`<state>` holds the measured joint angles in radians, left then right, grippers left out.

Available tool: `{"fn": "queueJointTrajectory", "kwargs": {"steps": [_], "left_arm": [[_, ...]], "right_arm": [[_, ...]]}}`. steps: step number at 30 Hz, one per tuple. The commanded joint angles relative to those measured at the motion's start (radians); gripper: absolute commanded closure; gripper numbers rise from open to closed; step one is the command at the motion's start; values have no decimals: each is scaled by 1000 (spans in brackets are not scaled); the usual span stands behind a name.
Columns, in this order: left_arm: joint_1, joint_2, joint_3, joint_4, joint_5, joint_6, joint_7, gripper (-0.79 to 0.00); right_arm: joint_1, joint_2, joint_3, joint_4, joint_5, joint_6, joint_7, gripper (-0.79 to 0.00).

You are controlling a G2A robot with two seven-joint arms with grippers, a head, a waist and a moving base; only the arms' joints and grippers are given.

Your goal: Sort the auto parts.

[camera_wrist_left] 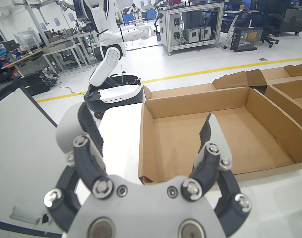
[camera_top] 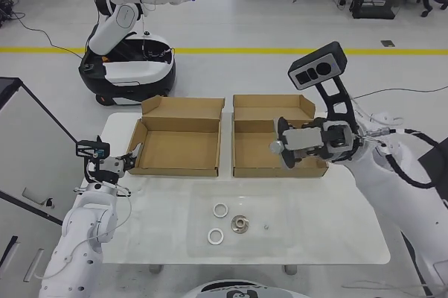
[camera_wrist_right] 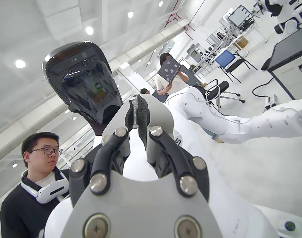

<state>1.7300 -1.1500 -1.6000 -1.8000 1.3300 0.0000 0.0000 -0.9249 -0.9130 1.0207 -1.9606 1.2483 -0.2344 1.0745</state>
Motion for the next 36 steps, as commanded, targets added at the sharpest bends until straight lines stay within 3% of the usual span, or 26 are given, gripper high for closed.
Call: {"fn": "queueJointTrajectory", "kwargs": {"steps": [1,16,36], "left_arm": [[0,0,0,0,0,0,0,-785],[0,0,0,0,0,0,0,-785],[0,0,0,0,0,0,0,-785]], "right_arm": [[-18,-1,15,-9,21,7,8,0],[-118,-38,41,-53,242,23,54,0],[-115,-75,44,-67,5,107,-46,0]]}}
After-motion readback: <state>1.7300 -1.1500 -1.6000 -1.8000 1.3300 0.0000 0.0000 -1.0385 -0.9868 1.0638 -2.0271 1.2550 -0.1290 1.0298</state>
